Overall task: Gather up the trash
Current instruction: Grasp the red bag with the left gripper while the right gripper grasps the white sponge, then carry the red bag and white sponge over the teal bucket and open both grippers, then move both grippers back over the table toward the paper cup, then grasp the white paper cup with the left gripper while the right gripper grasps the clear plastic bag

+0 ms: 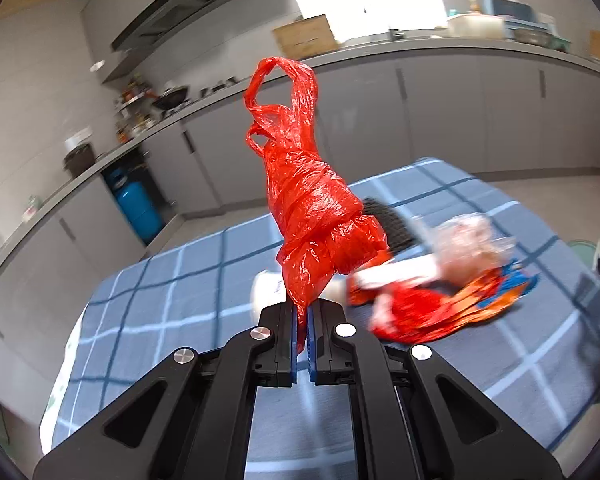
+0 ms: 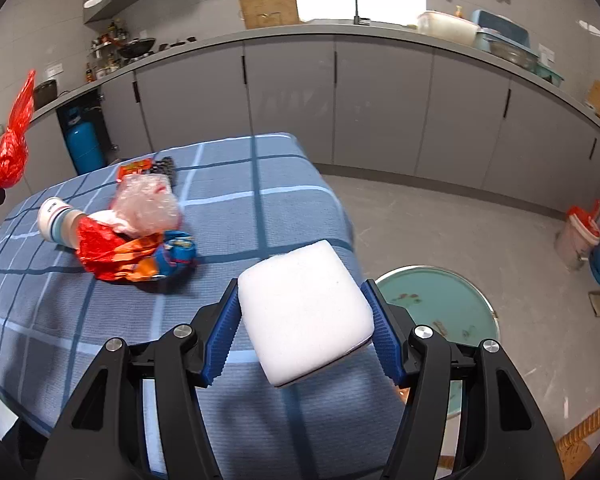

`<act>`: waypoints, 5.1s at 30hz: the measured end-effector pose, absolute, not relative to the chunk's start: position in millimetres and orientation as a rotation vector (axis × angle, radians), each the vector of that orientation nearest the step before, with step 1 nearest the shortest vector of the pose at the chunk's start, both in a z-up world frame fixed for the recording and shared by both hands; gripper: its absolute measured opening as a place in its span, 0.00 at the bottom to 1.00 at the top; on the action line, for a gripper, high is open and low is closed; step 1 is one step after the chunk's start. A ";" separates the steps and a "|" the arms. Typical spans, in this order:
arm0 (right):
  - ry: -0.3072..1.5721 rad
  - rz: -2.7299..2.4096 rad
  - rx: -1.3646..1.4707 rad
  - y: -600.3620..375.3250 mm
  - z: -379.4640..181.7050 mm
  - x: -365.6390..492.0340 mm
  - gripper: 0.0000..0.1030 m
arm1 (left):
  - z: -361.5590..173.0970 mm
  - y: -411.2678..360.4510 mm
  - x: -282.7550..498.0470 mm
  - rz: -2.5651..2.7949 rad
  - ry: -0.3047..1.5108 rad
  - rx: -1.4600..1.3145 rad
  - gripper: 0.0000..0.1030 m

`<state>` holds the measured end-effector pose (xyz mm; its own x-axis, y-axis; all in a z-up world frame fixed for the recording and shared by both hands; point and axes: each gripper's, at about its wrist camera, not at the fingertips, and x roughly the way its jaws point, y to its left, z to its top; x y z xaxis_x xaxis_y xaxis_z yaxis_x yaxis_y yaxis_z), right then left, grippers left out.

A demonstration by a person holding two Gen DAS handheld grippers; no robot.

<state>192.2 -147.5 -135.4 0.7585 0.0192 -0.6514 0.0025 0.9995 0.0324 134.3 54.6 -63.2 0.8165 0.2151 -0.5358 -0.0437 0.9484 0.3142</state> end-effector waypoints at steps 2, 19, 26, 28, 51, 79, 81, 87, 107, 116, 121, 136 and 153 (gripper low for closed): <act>0.712 -0.005 0.039 -154.8 -136.4 192.2 0.59 | -61.8 37.7 137.1 0.104 0.591 0.312 0.05; 0.712 -0.113 0.096 -219.3 -146.5 189.3 0.59 | -63.0 -80.6 149.0 -0.145 0.544 0.385 0.05; 0.720 -0.184 0.124 -258.2 -154.8 186.2 0.59 | -69.0 -128.0 152.7 -0.243 0.529 0.396 0.05; 0.726 -0.204 0.133 -270.1 -159.0 185.6 0.59 | -74.6 -143.8 155.6 -0.275 0.535 0.397 0.05; 0.776 -0.286 0.202 -338.9 -205.2 200.2 0.60 | -158.9 -256.7 185.5 -0.496 0.707 0.444 0.05; 0.778 -0.299 0.236 -337.2 -217.3 196.6 0.83 | -165.0 -238.7 188.3 -0.419 0.711 0.446 0.77; 0.769 -0.285 0.236 -331.0 -212.9 196.3 0.83 | -158.2 -233.2 186.5 -0.408 0.697 0.442 0.77; 0.748 -0.245 0.222 -311.6 -199.1 199.4 0.83 | -138.9 -212.6 181.2 -0.370 0.662 0.410 0.77; 0.695 -0.028 0.144 -201.7 -155.8 217.5 0.83 | -110.3 -25.4 176.7 0.011 0.650 0.313 0.79; 0.703 0.100 0.074 -129.7 -149.0 225.7 0.84 | -120.1 129.9 193.8 0.327 0.712 0.208 0.79; 0.713 0.142 0.023 -95.5 -148.9 229.7 0.84 | -121.4 166.7 203.0 0.330 0.702 0.142 0.79; 0.738 0.157 -0.039 -62.5 -155.8 237.1 0.86 | -139.9 158.9 208.4 0.071 0.716 0.038 0.45; 0.727 0.182 -0.004 -65.9 -161.2 236.3 0.86 | -141.1 140.1 214.0 0.285 0.845 -0.162 0.89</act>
<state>236.3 -65.9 -161.2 0.7320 0.1646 -0.6612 -0.1671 0.9841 0.0600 214.0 140.1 -141.1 0.6284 0.1840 -0.7558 -0.3116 0.9498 -0.0278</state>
